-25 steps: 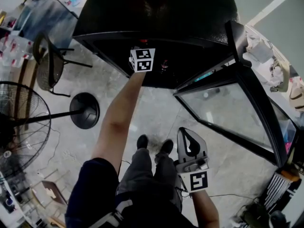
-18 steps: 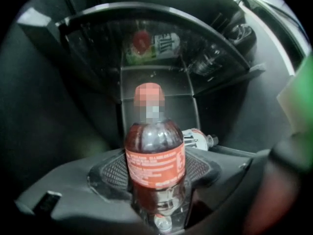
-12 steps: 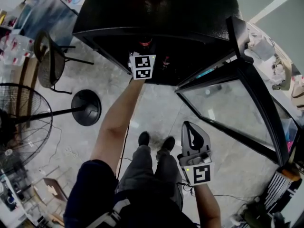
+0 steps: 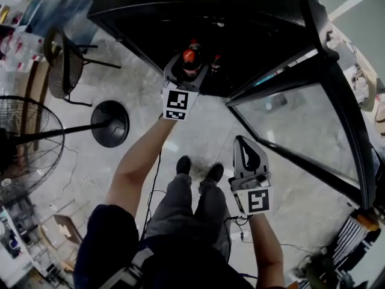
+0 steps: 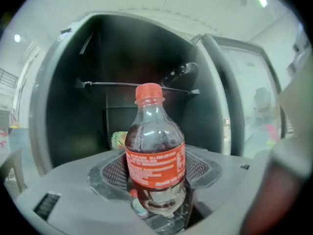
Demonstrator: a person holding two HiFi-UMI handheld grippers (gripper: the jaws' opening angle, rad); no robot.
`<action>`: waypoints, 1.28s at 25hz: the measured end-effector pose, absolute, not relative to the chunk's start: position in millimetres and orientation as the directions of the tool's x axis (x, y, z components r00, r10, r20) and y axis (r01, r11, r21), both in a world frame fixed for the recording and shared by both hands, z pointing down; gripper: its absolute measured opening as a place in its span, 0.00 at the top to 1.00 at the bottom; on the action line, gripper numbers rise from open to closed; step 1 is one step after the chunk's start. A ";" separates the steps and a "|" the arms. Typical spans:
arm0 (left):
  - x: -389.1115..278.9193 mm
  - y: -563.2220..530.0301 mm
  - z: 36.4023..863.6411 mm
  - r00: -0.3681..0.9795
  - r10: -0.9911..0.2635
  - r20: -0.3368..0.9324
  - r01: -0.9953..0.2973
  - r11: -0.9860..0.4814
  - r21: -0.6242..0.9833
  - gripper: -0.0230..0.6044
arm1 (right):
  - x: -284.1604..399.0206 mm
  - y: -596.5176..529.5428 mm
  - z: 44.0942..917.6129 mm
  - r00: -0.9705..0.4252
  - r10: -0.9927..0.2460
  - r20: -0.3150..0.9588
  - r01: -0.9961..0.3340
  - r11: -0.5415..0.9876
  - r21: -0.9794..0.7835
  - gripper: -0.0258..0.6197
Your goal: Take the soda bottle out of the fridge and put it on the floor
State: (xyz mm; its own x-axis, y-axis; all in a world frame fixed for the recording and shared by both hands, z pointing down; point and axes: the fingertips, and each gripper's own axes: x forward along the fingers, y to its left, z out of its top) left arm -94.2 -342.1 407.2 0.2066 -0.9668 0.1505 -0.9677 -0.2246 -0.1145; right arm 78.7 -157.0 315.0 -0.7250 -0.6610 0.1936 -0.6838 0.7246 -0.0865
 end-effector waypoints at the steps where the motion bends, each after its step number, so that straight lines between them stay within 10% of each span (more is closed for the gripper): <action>1: -91.0 -334.2 411.6 0.220 -0.964 0.152 -0.966 -0.237 -0.107 0.44 | 78.5 -157.0 321.7 -0.728 -0.658 0.192 -0.680 0.728 -0.085 0.93; 32: -76.2 -237.4 701.3 0.323 -0.923 0.210 -0.936 -0.345 -0.074 0.44 | 52.7 -189.8 622.0 -0.768 -0.606 0.208 -0.616 0.788 0.021 0.93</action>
